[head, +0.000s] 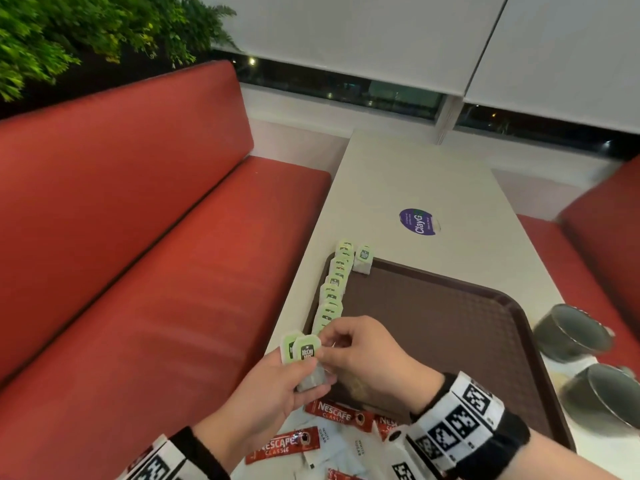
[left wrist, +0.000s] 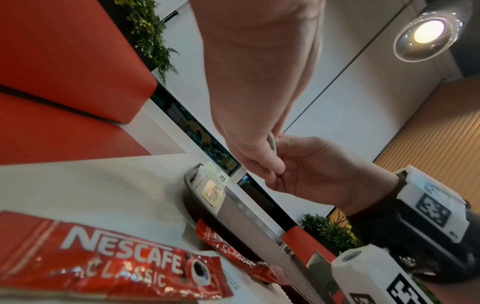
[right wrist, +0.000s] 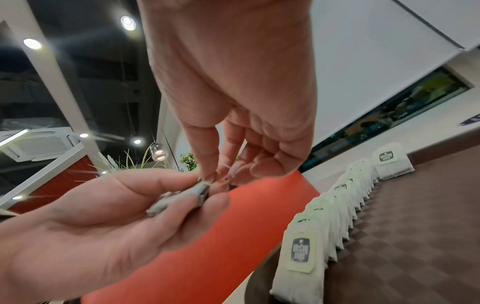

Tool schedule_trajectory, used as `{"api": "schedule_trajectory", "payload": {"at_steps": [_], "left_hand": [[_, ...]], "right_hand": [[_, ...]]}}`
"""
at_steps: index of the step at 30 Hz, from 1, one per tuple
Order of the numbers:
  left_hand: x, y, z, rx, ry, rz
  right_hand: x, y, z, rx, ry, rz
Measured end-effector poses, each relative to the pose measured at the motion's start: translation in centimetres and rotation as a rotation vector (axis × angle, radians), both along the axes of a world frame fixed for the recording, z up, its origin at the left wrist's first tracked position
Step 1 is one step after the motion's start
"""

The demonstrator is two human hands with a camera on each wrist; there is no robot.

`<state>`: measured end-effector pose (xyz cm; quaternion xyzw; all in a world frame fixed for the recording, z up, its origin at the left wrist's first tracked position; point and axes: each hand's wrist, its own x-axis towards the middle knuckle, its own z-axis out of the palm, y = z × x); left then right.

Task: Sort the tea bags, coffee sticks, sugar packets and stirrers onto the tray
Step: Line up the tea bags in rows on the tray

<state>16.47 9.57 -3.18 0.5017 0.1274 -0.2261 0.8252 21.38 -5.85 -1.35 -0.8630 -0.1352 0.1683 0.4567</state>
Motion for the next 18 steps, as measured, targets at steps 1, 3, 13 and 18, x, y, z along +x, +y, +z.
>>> {"api": "schedule_trajectory", "payload": {"at_steps": [1,3,13,18], "left_hand": [[0.0,-0.1,0.0,-0.003,0.002,-0.002],[0.0,-0.2,0.0,-0.009,0.006,0.002],[0.5,0.7,-0.1,-0.008,0.037,0.052],[0.5,1.9,-0.5,-0.004,0.076,0.097]], "right_hand": [[-0.2,-0.1,0.0,0.019,0.003,-0.017],[-0.4,-0.3,-0.2,0.039,0.001,-0.043],[2.9,-1.6,-0.1,0.272,0.121,-0.152],[8.8,-4.0,-1.4,0.249,0.011,-0.466]]}}
